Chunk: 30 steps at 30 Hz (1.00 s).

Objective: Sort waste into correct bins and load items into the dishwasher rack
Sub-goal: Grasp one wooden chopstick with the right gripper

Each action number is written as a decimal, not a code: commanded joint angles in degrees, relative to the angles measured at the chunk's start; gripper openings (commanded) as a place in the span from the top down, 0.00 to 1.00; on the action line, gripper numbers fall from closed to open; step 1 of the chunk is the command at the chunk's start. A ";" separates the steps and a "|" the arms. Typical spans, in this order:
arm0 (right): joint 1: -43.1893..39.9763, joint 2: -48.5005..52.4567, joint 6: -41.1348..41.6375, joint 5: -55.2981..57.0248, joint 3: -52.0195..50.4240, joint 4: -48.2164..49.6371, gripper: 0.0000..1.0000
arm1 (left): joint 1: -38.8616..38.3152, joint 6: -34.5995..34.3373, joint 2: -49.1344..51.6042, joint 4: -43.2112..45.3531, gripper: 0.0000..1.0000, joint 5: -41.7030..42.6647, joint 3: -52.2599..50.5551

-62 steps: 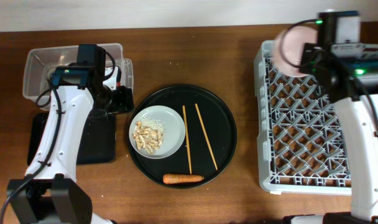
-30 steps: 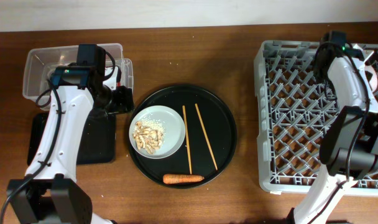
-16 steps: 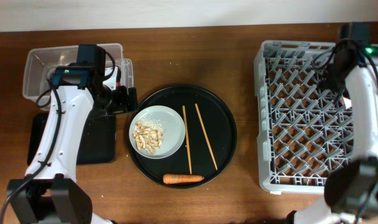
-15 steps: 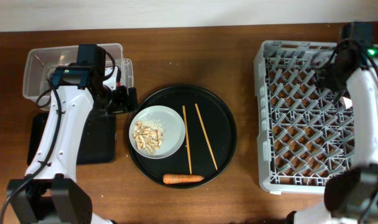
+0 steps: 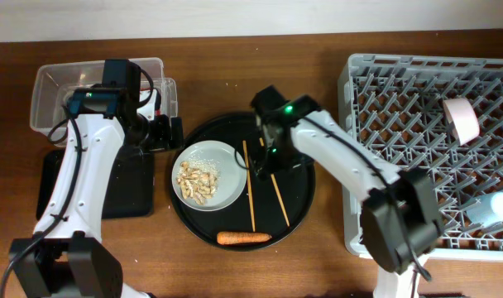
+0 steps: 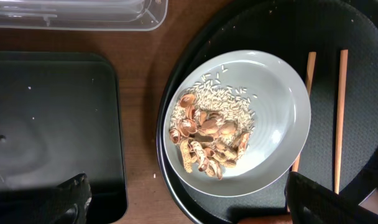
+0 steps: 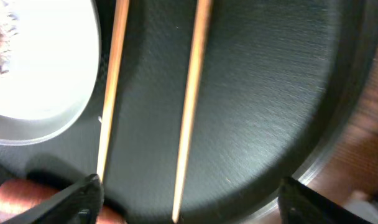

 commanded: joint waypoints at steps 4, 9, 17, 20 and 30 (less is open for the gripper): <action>2.25 6.16 3.69 0.61 -2.36 3.21 0.18 | 0.00 0.09 -1.27 -0.17 0.01 -0.22 0.39; 2.27 6.54 3.69 0.59 -8.15 8.76 0.32 | 0.00 0.09 -1.27 -0.22 0.01 -0.22 0.39; 2.25 6.54 8.74 4.37 -12.07 11.58 0.87 | 0.00 0.07 -1.27 -0.20 0.01 -0.22 0.39; 2.23 6.32 9.68 5.60 -12.02 11.30 0.96 | 0.00 0.07 -1.27 -0.20 0.01 -0.20 0.39; -9.40 -18.58 7.30 9.25 -6.47 0.83 0.96 | 0.00 0.07 -1.27 -0.22 0.01 -0.20 0.39</action>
